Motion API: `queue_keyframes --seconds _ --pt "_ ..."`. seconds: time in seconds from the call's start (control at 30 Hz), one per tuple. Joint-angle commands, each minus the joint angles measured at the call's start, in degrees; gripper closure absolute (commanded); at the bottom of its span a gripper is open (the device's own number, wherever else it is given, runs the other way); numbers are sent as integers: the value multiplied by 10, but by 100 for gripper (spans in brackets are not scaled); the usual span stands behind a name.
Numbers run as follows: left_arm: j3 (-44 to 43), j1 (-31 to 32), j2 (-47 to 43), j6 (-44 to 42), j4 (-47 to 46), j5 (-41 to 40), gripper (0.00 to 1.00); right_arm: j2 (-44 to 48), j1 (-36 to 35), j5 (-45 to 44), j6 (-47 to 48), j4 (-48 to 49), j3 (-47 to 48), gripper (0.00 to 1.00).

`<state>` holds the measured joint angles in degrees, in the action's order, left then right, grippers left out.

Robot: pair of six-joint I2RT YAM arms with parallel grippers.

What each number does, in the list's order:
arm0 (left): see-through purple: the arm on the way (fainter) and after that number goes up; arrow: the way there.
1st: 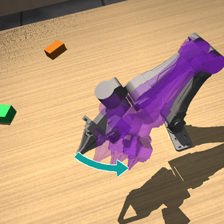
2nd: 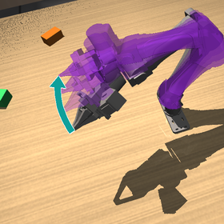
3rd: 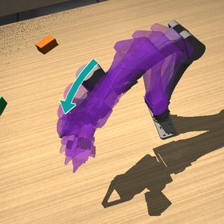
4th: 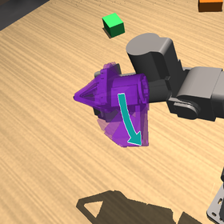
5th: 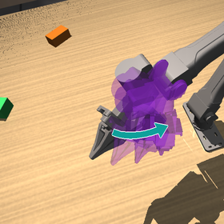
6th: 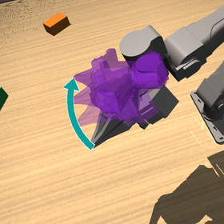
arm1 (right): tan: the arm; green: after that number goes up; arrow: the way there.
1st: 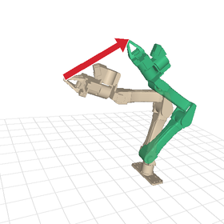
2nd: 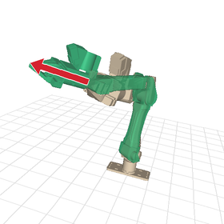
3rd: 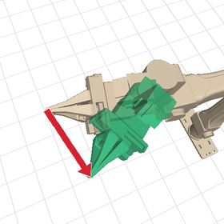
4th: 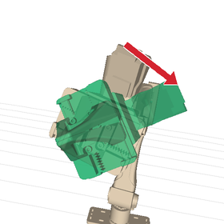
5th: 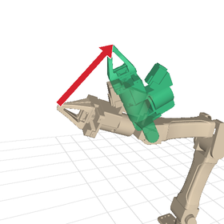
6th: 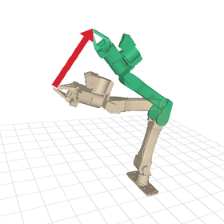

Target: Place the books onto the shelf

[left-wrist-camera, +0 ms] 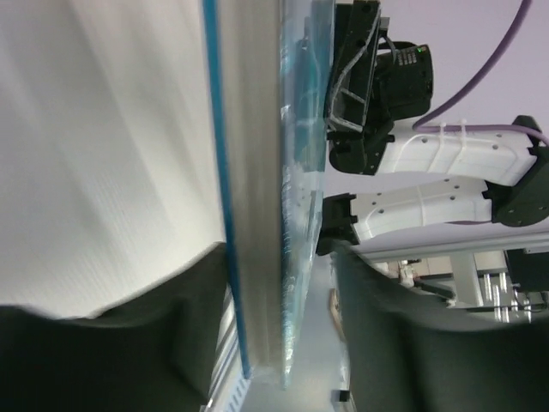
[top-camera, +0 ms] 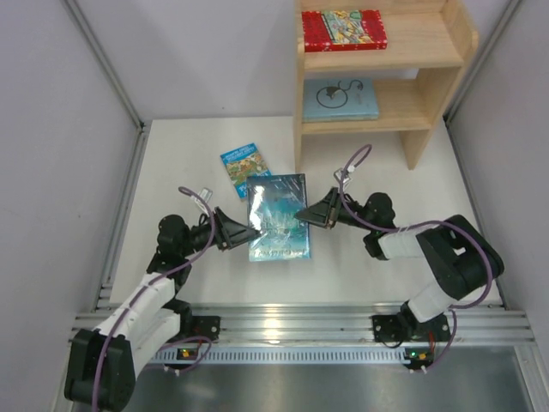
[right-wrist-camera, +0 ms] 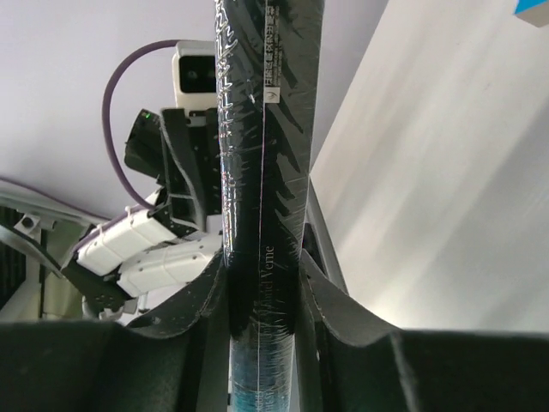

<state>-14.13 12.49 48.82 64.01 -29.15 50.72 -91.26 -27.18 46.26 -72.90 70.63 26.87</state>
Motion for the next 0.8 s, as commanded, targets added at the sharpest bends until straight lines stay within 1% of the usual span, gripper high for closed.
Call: queue_keyframes --seconds 0.0,0.07,0.1,0.23,0.33,0.4,0.47,0.53,0.57,0.6,0.67,0.7,0.77 --pt "-60 4 -28 -38 31 -40 35 75 5 8 -40 104 12 100" --pt "-82 3 -42 -56 66 -61 31 114 18 -7 -61 104 9 100" --pt "-89 4 -45 -60 85 -66 26 124 33 -9 -72 102 9 100" --pt "-137 3 -53 -84 147 -100 19 189 77 -17 -121 93 0 100" --pt "-167 3 -52 -98 195 -125 16 231 113 -22 -139 65 -12 100" --pt "-179 3 -51 -104 209 -131 16 249 142 -28 -152 53 -22 100" --pt "-197 3 -51 -117 243 -149 16 277 164 -35 -173 45 -30 100" --pt "-215 3 -52 -132 261 -163 16 310 202 -42 -180 13 -34 100" --pt "-222 3 -51 -139 287 -170 16 322 215 -46 -179 -2 -32 100" --pt "-231 3 -52 -146 304 -176 16 333 241 -49 -175 -46 -29 100" --pt "-249 3 -57 -158 330 -195 16 368 265 -66 -157 -95 -18 100" --pt "-253 3 -58 -159 334 -200 16 381 292 -74 -139 -147 -14 100" --pt "-260 3 -68 -161 339 -209 16 412 306 -107 -122 -209 1 100"
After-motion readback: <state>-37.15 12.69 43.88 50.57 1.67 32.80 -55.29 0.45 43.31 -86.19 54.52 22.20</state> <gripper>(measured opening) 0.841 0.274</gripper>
